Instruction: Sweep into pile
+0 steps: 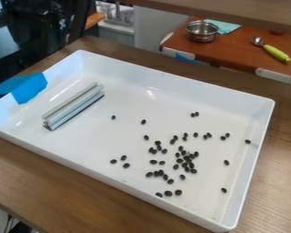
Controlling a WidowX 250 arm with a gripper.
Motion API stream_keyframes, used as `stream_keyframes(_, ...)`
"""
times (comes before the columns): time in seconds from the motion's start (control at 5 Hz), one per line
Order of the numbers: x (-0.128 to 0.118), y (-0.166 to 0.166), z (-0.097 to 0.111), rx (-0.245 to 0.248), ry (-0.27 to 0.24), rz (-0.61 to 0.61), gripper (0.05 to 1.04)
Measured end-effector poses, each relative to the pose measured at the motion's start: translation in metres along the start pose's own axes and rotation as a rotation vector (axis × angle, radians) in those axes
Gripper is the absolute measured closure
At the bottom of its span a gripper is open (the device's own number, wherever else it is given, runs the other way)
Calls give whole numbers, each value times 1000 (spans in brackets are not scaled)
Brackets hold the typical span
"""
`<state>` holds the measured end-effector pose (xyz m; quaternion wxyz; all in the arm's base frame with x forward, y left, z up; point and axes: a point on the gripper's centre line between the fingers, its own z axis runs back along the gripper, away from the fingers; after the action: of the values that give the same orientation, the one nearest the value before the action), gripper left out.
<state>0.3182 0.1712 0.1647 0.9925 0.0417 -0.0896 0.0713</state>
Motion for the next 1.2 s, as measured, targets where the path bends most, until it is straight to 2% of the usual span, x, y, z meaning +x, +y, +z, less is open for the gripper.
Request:
stream_keyframes(0.2, -7, -3, -16, -17, 48, 3, 82)
stream_keyframes(0.4, -10, -21, -34, -14, 48, -22, 82)
stream_keyframes(0.6, -12, -29, -48, -8, 26, -61, 82)
stream_keyframes(0.8, -14, -35, -51, -34, -22, -100, 82)
stream_keyframes(1.2, -15, -39, -57, -67, -59, -170, 82)
